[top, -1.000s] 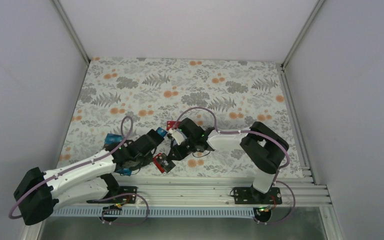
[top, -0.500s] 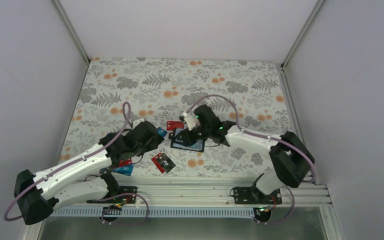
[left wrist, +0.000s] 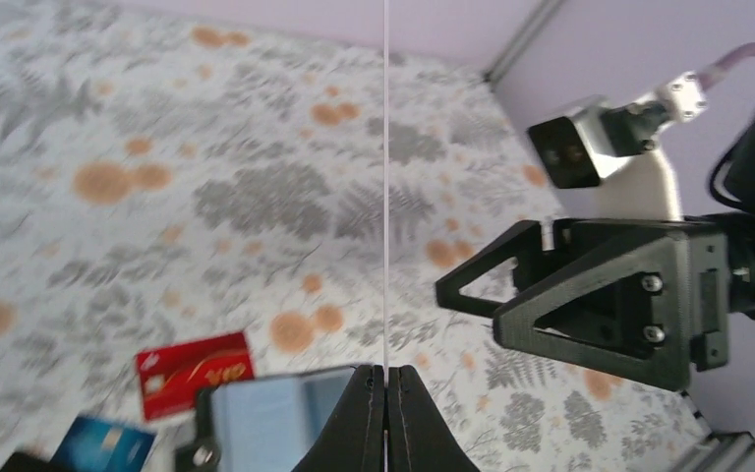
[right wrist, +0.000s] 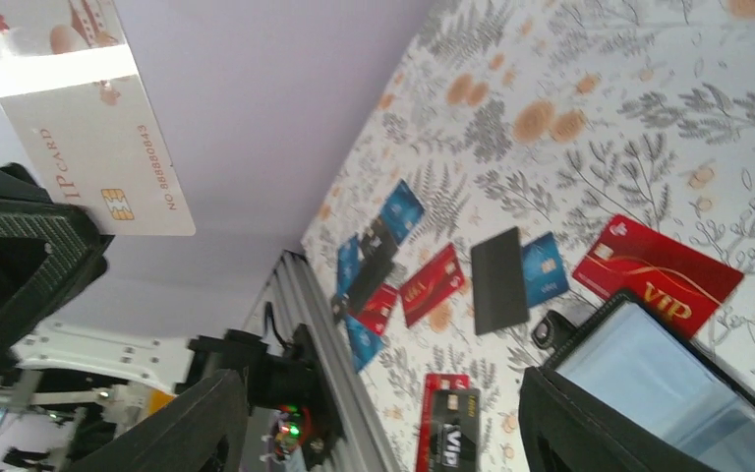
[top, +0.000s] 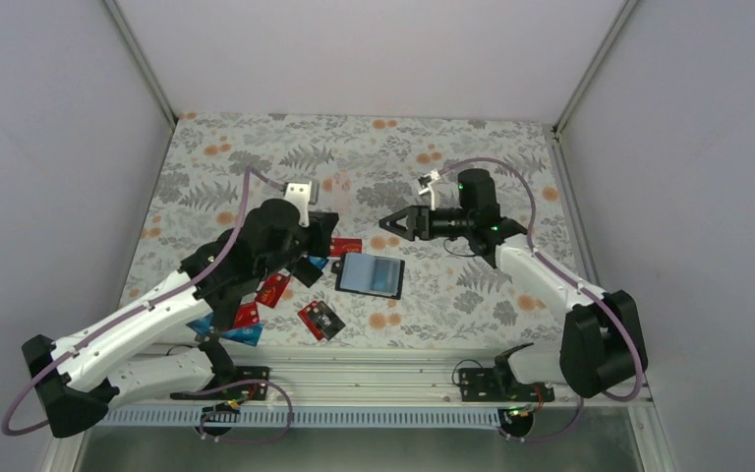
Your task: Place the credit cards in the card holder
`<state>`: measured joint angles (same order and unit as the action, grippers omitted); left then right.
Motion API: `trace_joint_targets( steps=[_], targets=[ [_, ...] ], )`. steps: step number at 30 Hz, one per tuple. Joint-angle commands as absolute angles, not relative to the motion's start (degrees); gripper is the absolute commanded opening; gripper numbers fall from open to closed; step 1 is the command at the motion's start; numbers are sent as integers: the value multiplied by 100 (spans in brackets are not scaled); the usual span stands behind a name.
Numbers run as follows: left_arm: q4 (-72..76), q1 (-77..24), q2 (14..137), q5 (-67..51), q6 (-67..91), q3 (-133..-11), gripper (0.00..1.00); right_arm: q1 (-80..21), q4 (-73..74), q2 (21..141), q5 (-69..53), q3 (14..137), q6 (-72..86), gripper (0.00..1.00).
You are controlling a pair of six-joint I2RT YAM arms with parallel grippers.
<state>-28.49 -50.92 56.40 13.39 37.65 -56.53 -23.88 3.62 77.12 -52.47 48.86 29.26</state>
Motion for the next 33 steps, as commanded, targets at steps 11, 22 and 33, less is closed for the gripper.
trace_joint_targets(
  steps=[11,22,33],
  targets=[
    [-1090,-4992,6244,-457,2754,-6407,2,-1918,-479,6535,-5964,5269,3546,70],
    [-497,-4862,6261,-1862,2758,-6454,2,-1855,-611,6245,-6105,5912,3420,53],
    [-361,-4861,6261,-2128,2757,-6454,2,-1854,-873,6259,-6312,6037,3622,30]
  ],
)
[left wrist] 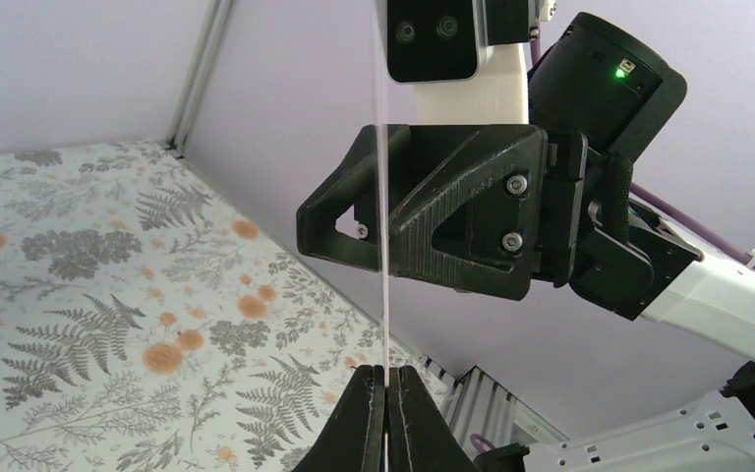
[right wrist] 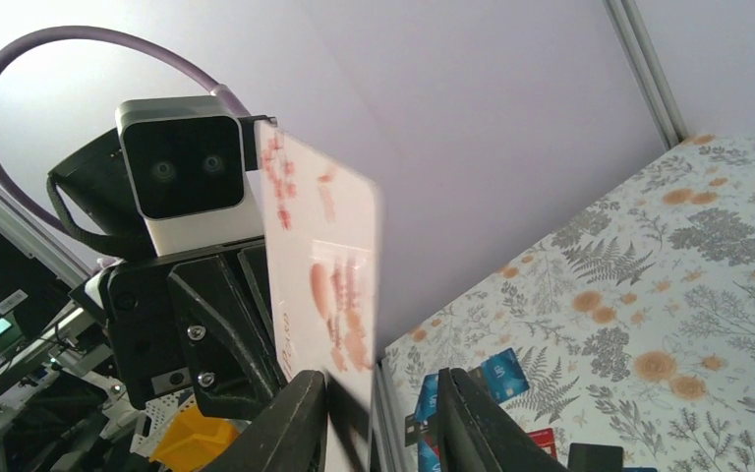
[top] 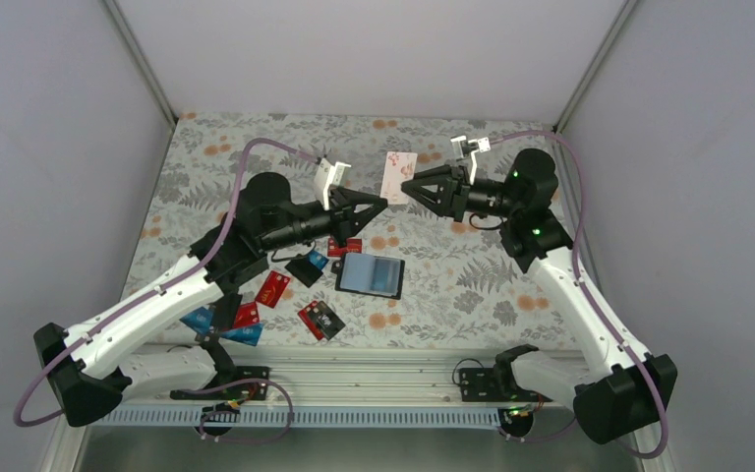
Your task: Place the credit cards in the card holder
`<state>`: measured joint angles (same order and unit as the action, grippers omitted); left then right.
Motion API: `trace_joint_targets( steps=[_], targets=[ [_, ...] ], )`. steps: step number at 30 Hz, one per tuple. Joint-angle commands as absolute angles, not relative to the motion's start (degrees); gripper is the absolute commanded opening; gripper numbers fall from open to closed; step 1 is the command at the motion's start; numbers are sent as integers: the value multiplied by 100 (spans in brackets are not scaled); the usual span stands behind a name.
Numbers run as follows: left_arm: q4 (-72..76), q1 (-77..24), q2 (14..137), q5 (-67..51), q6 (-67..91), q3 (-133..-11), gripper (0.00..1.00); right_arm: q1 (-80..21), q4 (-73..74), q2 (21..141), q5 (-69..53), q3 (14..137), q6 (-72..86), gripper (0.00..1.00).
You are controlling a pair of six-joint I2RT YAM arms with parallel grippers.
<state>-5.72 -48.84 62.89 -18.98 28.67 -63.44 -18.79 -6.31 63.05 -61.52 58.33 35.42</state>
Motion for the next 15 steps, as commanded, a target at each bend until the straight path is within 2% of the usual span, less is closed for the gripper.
trace_joint_targets(
  steps=[1,8,15],
  targets=[
    [-353,-4860,6268,-2147,2757,-6459,2,-1854,-885,6250,-6329,6045,3634,29],
    [-338,-4861,6309,-2228,2739,-6468,2,-1854,-1002,6221,-6460,6065,3713,20],
    [-368,-4849,6354,-2227,2729,-6401,2,-1854,-970,6218,-6523,6064,3718,6]
  ],
)
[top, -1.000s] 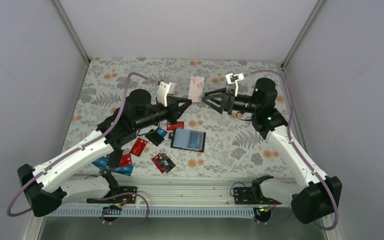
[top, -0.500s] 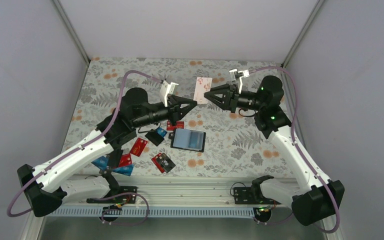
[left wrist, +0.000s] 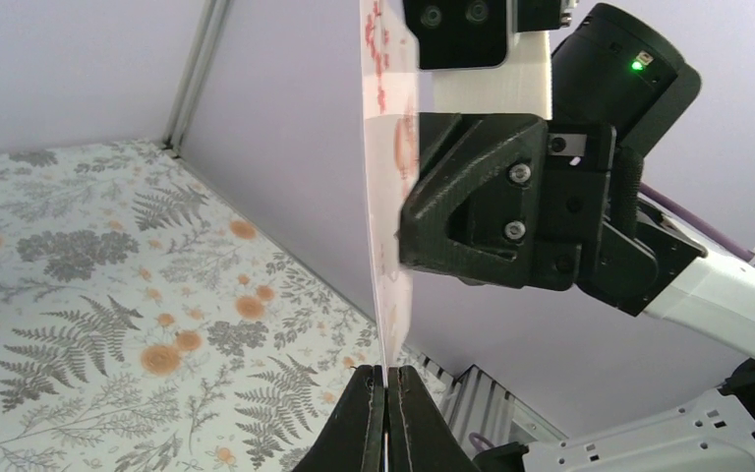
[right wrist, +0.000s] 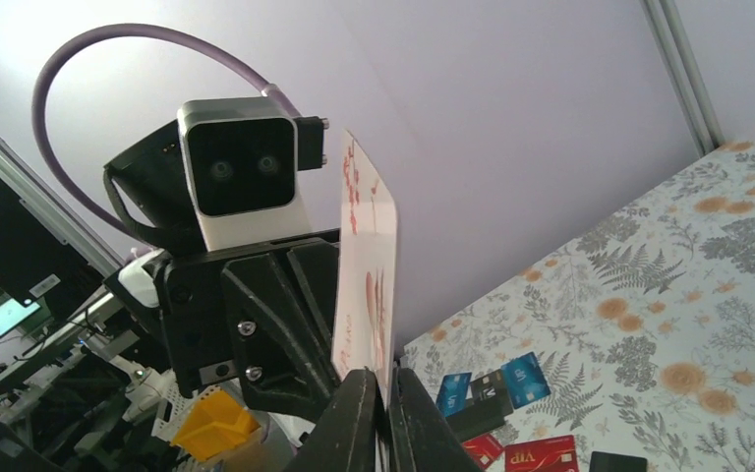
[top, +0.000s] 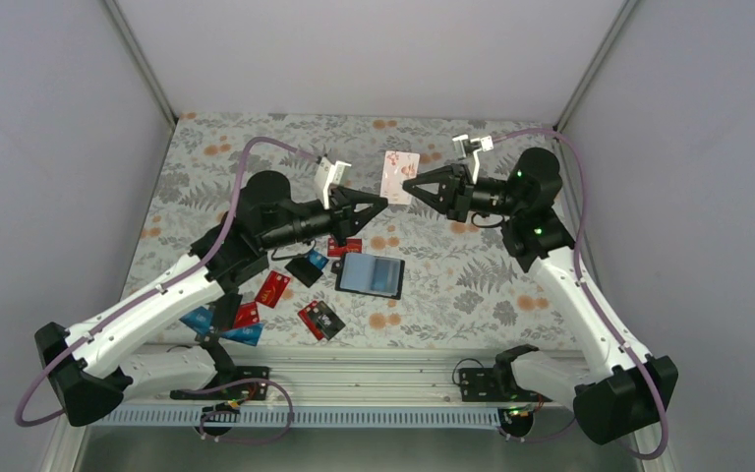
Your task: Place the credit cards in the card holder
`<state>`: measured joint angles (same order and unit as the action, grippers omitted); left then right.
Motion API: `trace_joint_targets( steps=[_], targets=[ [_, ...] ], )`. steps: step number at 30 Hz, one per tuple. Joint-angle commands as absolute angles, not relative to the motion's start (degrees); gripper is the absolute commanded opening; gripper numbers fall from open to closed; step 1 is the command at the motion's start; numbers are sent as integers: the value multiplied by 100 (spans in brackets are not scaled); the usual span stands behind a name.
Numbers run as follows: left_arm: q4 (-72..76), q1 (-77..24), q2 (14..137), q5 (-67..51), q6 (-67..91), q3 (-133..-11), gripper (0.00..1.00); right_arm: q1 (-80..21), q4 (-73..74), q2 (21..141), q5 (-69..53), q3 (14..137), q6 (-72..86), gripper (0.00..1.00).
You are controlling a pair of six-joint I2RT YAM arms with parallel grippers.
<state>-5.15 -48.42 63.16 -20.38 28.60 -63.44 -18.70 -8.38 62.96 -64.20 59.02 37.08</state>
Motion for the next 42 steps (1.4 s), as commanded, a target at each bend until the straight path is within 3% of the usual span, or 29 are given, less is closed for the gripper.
trace_joint_targets(
  steps=[1,8,13,17,28,42],
  targets=[
    [-378,-4844,6361,-2212,2733,-6385,2,-1854,-953,6214,-6536,6057,3718,5],
    [-626,-4789,6469,-1915,2766,-6352,5,-1863,-786,6088,-6367,5733,3653,4],
    [-1153,-4755,6614,-1141,2685,-6193,34,-1863,389,6190,-5482,5720,3240,4],
    [-1402,-4757,6915,-731,2638,-5888,49,-1866,978,6376,-4896,5296,3342,4],
    [-2267,-4755,8496,93,2757,-5868,49,-2027,1536,7044,-4430,3996,3555,4],
    [-2327,-4679,9463,357,2768,-5800,49,-2767,1258,8135,-4214,3898,4006,4]
  ],
)
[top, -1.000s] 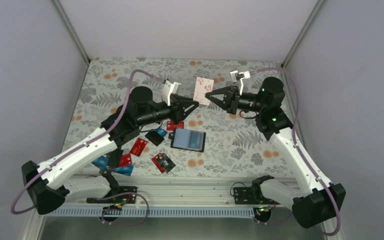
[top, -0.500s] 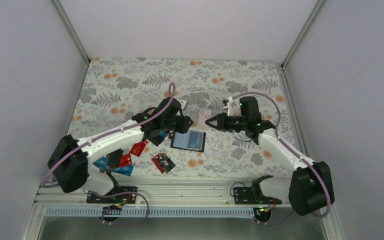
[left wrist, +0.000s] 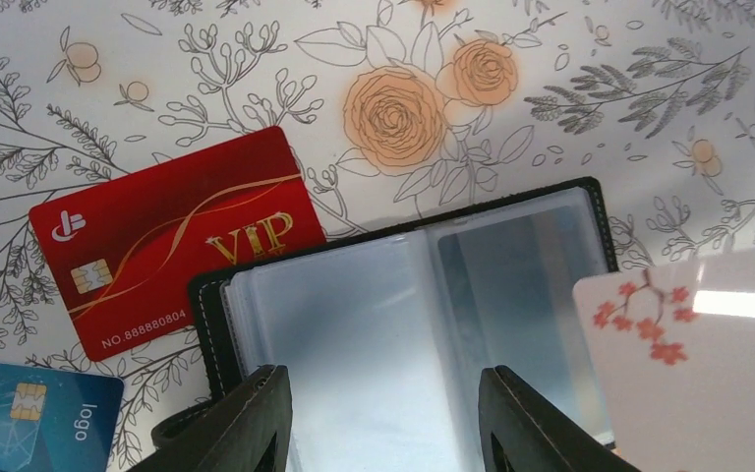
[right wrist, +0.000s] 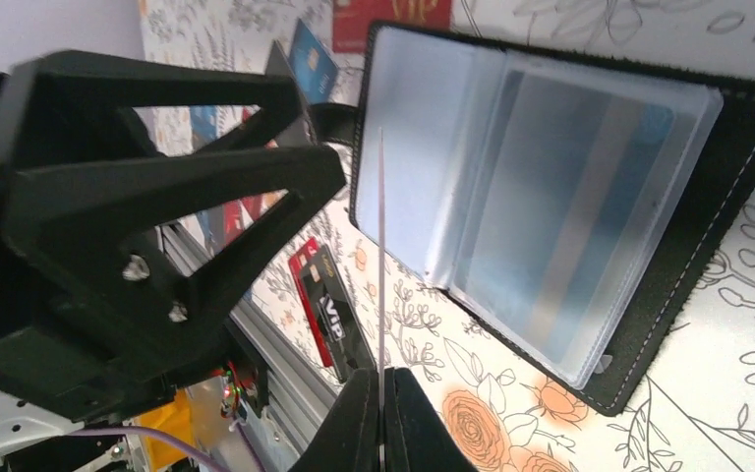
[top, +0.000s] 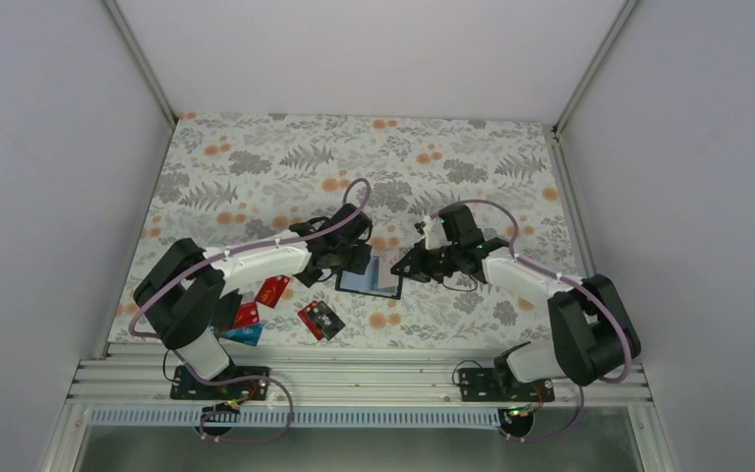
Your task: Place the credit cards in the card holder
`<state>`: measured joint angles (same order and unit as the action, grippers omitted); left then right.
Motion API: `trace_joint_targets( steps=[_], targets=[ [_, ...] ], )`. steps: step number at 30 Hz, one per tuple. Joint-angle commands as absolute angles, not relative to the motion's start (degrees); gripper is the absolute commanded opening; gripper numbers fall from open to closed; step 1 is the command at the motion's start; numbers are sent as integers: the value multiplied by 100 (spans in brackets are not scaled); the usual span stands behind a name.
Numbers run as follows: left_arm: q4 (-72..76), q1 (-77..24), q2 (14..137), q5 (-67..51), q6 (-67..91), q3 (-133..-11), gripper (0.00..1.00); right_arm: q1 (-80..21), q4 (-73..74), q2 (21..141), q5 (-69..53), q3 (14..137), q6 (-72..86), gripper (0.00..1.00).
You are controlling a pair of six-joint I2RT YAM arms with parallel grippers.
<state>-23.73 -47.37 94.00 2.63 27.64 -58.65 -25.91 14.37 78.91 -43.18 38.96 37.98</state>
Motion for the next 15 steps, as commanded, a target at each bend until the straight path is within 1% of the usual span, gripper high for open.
trace_joint_targets(
  steps=[1,11,15],
  targets=[
    [-2305,-4658,9484,360,2777,-5761,49,-2805,1205,8206,-4195,3881,4034,4],
    [-2139,-4446,9507,199,2772,-5424,48,-3062,790,8717,-4108,3918,4280,4],
    [-2089,-4386,9602,152,2713,-5337,43,-3068,666,8872,-4078,3912,4305,4]
  ],
)
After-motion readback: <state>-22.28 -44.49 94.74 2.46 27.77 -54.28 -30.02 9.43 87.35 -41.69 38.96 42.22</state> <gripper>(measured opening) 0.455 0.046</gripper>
